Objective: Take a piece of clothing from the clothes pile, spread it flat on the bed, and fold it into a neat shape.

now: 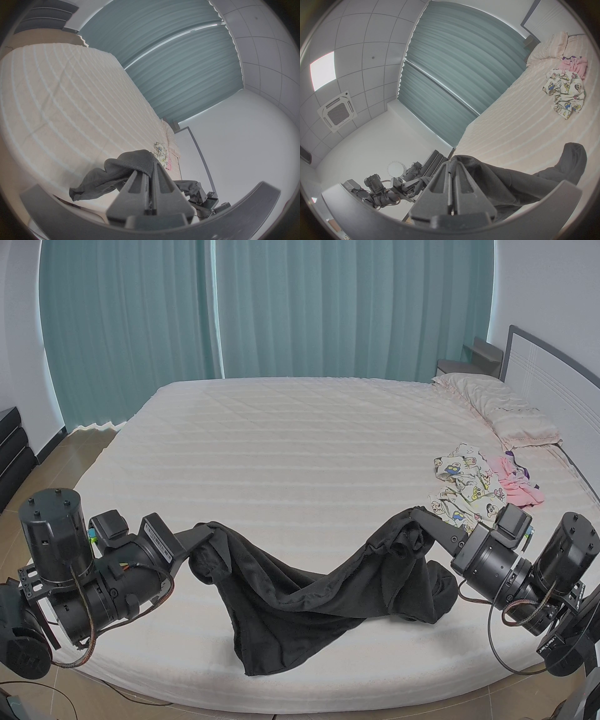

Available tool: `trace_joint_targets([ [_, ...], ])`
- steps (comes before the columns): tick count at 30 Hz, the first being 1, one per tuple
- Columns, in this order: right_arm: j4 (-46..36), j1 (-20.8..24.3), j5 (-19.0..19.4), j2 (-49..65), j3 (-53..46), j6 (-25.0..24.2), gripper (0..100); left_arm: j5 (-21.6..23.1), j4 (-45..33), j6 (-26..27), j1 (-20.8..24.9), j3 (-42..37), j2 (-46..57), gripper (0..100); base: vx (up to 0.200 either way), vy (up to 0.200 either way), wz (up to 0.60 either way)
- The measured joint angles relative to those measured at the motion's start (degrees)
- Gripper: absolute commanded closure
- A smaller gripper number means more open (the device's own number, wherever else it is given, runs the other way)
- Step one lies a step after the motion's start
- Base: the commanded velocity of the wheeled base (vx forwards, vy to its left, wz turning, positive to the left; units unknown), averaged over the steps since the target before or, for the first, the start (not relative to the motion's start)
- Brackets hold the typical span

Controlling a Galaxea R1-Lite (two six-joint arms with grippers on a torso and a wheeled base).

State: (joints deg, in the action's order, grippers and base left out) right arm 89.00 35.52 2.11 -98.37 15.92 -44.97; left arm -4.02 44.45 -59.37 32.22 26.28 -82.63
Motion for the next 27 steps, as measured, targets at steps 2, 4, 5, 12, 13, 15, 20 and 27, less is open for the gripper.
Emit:
trace_joint_targets([
  [2,-0.02,-0.20,-0.04,0.29,-1.15,0.00,100,0.00,-0.06,-0.02,0.05,-0.71,0.00,100,-0.200,0.000,0.00],
  [4,-0.05,-0.16,0.05,0.88,-2.45,0.00,100,-0.05,-0.05,-0.07,0.05,-1.38,0.11,100,-0.200,0.000,0.00],
  [5,-0.07,-0.16,0.05,1.40,-3.08,0.02,100,-0.05,-0.09,-0.07,0.11,-1.69,0.20,100,-0.200,0.000,0.00],
  [12,-0.05,0.59,0.43,8.12,-6.78,0.04,100,-0.27,-0.13,0.04,0.72,-3.66,2.61,100,-0.200,0.000,0.00],
  [13,-0.02,0.72,0.49,9.42,-7.13,0.06,100,-0.32,-0.11,0.09,0.90,-3.80,3.25,100,-0.200,0.000,0.00],
  [15,-0.02,1.07,0.65,12.24,-7.55,0.20,100,-0.43,-0.33,0.20,1.21,-4.13,4.74,100,-0.200,0.000,0.00],
  [20,-1.41,1.55,1.08,19.68,-6.36,0.68,100,-0.57,-1.76,0.69,1.62,-3.63,8.62,100,-0.080,0.000,0.00],
  [27,-16.64,1.40,1.26,29.73,5.29,0.68,100,-0.73,-7.14,1.26,1.66,1.00,13.86,100,0.000,0.000,0.00],
])
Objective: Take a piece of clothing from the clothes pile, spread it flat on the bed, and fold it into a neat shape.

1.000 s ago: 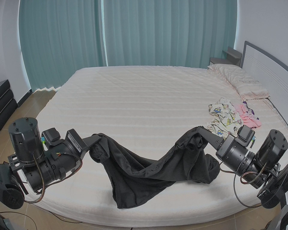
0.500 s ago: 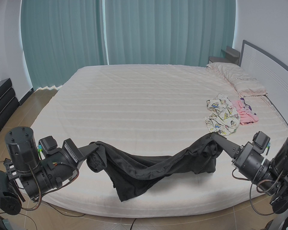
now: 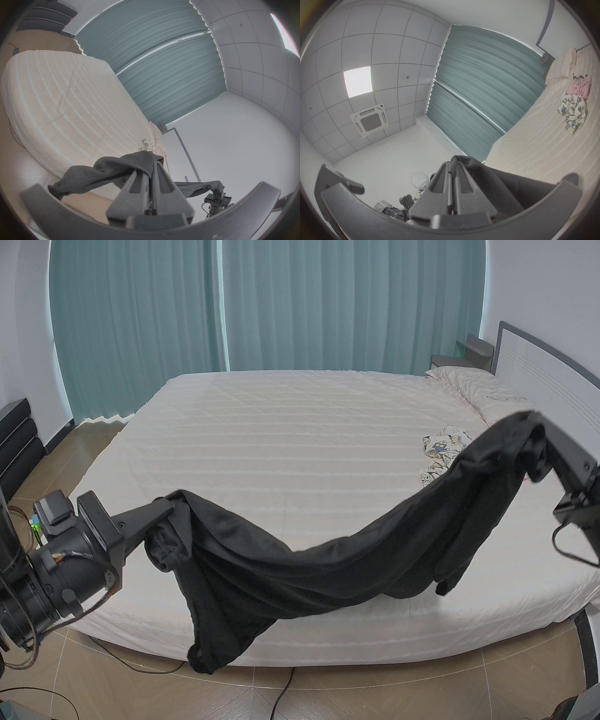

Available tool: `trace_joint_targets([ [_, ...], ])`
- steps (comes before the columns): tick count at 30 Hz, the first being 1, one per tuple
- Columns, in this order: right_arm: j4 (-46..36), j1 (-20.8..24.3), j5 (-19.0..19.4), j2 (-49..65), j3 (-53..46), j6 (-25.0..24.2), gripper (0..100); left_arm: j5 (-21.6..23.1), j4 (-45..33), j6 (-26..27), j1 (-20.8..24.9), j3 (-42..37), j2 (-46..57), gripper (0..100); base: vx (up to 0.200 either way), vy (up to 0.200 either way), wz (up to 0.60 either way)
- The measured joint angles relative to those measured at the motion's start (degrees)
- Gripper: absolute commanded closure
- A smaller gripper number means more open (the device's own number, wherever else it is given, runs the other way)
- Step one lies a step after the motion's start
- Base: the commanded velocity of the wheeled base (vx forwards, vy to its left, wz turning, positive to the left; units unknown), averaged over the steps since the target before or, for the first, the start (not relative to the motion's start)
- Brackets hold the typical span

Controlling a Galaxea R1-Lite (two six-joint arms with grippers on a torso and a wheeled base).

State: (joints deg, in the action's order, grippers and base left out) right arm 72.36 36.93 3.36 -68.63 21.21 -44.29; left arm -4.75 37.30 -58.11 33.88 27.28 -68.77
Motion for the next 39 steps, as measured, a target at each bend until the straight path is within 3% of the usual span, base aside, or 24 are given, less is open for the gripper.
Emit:
trace_joint_targets([
  [7,-16.70,-4.88,1.06,4.17,18.48,-2.89,100,-0.39,-5.97,0.26,-0.48,6.97,3.17,100,0.000,0.000,0.00],
  [14,-21.13,-14.58,4.18,-1.65,27.23,-5.00,100,-0.66,-8.44,0.41,-1.22,10.45,1.82,100,0.000,0.000,0.00],
  [20,-18.25,-19.24,6.07,-10.25,28.62,-5.46,100,-0.63,-8.79,0.37,-1.79,11.54,-2.65,100,0.000,0.000,0.00],
  [26,-14.09,-22.10,8.42,-19.24,29.26,-5.47,100,-0.04,-8.00,0.12,-3.73,13.18,-9.16,100,0.200,0.000,0.00],
  [39,-8.23,-24.92,8.97,-31.91,33.15,-5.55,100,2.44,-0.93,0.01,-8.33,18.71,-23.45,100,0.200,0.000,0.00],
])
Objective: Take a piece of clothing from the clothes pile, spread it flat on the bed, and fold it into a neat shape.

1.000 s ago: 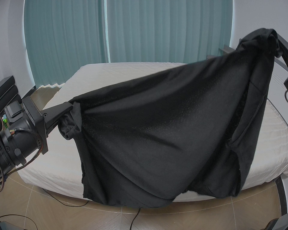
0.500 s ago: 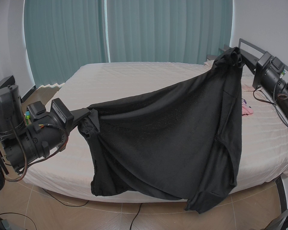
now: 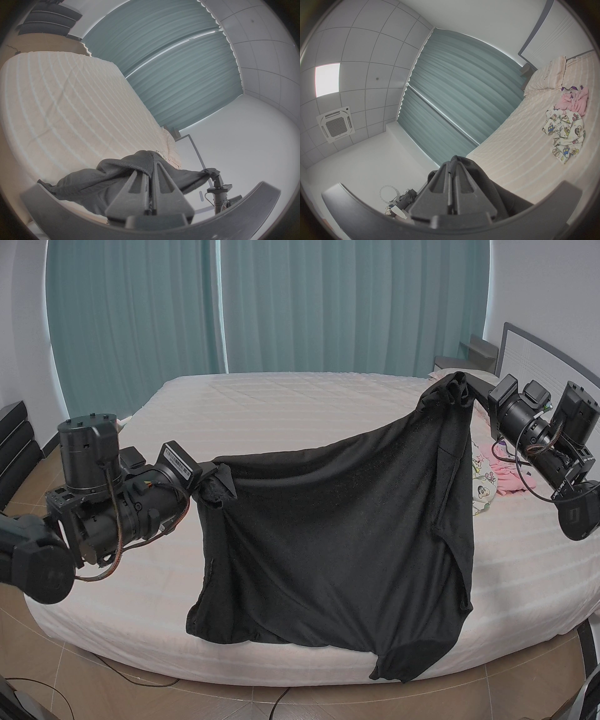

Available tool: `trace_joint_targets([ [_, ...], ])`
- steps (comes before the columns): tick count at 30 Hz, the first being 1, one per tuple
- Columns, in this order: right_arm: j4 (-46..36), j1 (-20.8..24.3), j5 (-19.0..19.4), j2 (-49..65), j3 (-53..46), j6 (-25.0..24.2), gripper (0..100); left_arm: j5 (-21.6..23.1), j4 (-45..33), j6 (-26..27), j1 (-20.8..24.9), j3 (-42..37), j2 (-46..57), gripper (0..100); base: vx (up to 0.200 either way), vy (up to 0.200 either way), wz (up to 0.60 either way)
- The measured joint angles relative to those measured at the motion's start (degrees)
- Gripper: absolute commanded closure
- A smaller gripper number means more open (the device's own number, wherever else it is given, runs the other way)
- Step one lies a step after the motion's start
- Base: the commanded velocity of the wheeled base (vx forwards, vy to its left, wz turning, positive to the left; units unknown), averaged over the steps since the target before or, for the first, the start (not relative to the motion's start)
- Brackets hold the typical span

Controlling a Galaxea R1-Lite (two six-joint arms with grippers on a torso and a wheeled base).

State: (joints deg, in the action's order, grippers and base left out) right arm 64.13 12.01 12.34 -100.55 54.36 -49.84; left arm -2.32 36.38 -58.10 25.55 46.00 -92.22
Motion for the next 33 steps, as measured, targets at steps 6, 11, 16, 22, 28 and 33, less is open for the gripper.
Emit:
trace_joint_targets([
  [6,-0.04,-0.38,0.02,-3.63,4.99,0.02,100,0.09,0.18,0.02,-1.50,2.88,-5.55,100,0.200,0.000,0.00],
  [11,-0.99,-0.38,0.09,-7.42,9.34,0.22,100,0.16,-0.11,0.02,-2.71,5.02,-9.65,100,0.200,0.000,0.00],
  [16,-2.47,0.02,0.17,-12.07,11.65,1.26,100,0.82,-0.22,0.02,-3.97,7.28,-13.73,100,0.000,0.000,0.00],
  [22,-2.78,0.23,-0.13,-17.37,12.37,2.54,100,2.16,-0.24,-0.01,-5.08,9.76,-18.97,100,0.000,0.000,0.00],
  [28,-2.94,0.30,-0.82,-21.99,12.81,2.73,0,2.47,-0.22,-0.09,-6.12,13.15,-24.39,0,0.000,0.000,0.00],
  [33,-3.67,0.28,-2.90,-26.38,14.32,2.62,0,2.39,-0.20,-0.15,-7.42,15.80,-29.05,0,0.000,0.000,0.00],
])
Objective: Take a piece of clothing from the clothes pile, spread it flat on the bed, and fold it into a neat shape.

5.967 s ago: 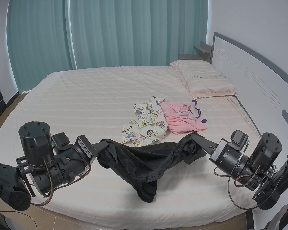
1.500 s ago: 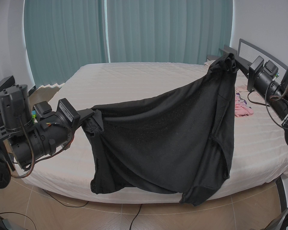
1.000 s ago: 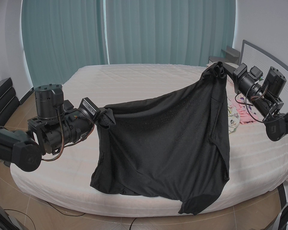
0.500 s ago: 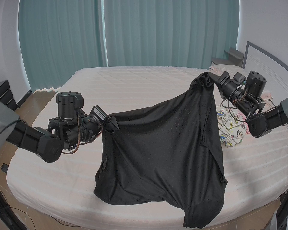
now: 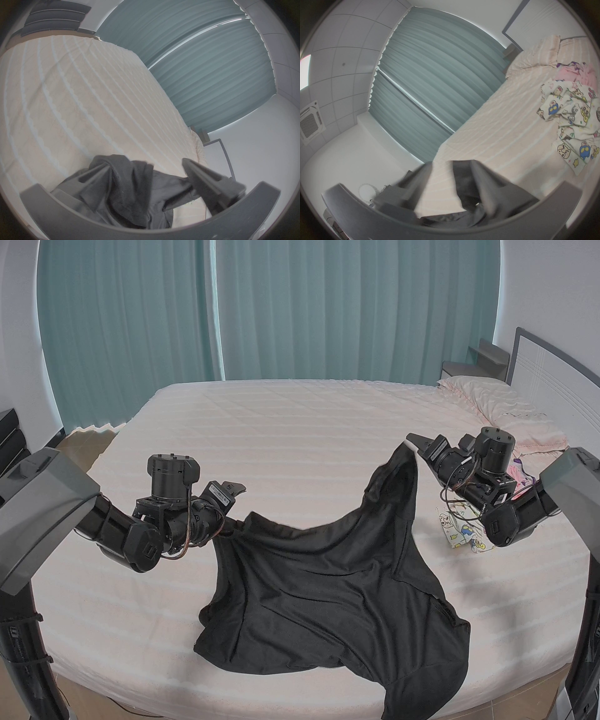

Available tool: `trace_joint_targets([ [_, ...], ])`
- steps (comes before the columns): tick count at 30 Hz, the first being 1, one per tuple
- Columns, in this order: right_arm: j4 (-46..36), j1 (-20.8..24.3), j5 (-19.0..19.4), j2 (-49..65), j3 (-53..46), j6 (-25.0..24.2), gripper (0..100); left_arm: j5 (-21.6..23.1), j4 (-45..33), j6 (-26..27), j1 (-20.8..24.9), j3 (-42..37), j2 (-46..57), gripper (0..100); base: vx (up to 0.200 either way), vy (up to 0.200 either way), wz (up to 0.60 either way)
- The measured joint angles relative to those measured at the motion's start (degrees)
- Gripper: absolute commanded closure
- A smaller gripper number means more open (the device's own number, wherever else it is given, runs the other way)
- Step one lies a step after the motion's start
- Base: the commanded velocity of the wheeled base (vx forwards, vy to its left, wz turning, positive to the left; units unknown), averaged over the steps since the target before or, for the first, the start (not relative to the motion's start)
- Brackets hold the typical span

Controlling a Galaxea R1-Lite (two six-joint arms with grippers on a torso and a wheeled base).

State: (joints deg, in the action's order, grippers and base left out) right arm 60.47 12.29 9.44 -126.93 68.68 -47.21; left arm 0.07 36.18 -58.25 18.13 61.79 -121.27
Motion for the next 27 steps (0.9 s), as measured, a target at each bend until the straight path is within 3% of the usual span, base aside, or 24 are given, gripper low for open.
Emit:
trace_joint_targets([
  [8,-5.64,-0.74,-8.84,-8.79,5.92,0.20,0,-1.60,0.05,0.37,-3.28,4.05,-6.62,0,0.000,0.000,0.00],
  [18,-8.17,-1.77,-9.03,-12.26,3.51,3.10,0,-0.96,-0.41,2.79,-7.98,8.59,-9.07,0,0.000,0.000,0.00],
  [24,-8.48,-1.43,-8.97,-13.07,0.44,5.39,0,4.96,-6.18,3.21,-9.64,12.04,-9.29,0,0.000,0.000,0.00],
  [27,-8.70,-1.27,-8.84,-13.51,-0.68,6.17,0,5.80,-6.92,3.43,-10.86,12.59,-9.37,0,0.000,0.000,0.00],
])
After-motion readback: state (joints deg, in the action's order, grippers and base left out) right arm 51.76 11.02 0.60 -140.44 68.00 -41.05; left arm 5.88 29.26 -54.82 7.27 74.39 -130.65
